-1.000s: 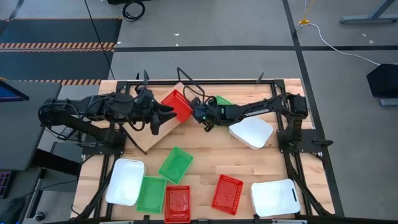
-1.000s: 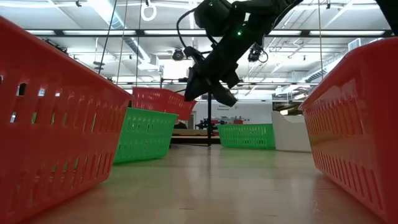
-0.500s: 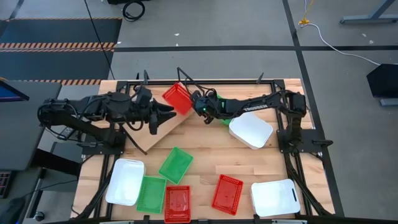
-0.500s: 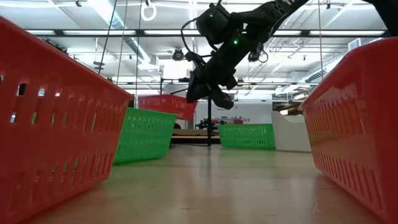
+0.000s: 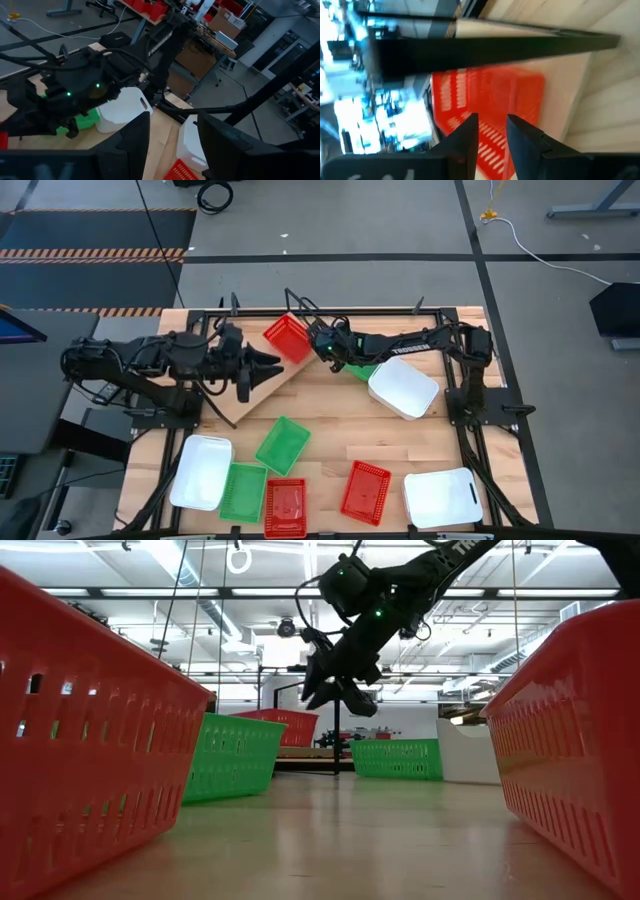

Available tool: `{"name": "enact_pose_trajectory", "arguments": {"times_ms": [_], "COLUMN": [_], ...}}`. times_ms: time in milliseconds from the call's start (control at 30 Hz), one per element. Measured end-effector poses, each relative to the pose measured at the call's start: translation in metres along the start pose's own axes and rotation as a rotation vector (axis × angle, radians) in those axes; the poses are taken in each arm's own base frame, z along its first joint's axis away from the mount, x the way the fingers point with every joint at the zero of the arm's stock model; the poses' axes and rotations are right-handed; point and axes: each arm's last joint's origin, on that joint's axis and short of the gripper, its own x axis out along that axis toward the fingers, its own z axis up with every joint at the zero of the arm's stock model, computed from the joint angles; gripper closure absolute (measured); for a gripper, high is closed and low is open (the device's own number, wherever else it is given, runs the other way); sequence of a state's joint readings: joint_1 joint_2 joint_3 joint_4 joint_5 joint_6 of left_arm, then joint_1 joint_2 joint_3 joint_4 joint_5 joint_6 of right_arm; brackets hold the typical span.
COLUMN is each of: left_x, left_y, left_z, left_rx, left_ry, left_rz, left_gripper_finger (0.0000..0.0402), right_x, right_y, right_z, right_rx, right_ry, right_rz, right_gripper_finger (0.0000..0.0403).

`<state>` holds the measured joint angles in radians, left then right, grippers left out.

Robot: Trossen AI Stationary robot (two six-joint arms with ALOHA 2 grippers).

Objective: Stack baskets on shelf by color
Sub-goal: Put the middle green bin on the shelf

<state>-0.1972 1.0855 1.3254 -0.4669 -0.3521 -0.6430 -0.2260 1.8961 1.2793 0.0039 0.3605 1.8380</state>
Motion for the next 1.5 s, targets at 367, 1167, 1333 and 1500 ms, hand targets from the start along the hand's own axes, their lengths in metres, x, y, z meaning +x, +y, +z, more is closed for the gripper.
{"name": "enact_pose_trajectory", "arguments": {"times_ms": [367,1167,1333,1500], "left_x": [-0.001,-0.024,-0.025,-0.022], "left_y": [0.0,0.016,0.008,0.004], "left_z": [-0.006,-0.016,-0.021,-0.027], "left_rx": [0.04,-0.022,0.066,0.194], "left_ry": [0.042,0.21,0.243,0.27], "left_rz": [0.012,0.09,0.044,0.018], "left_gripper_finger": [0.023,0.023,0.023,0.023], "right_x": [-0.043,-0.111,-0.103,-0.093], "right_y": [0.044,-0.02,-0.031,-0.039], "right_z": [-0.038,-0.101,-0.112,-0.118], "right_rx": [-0.588,-1.419,-1.418,-1.331], "right_ry": [0.656,0.855,0.905,0.889], "right_rz": [0.488,0.323,0.332,0.283], "right_gripper_finger": [0.0299,0.0292,0.0259,0.0208]}}
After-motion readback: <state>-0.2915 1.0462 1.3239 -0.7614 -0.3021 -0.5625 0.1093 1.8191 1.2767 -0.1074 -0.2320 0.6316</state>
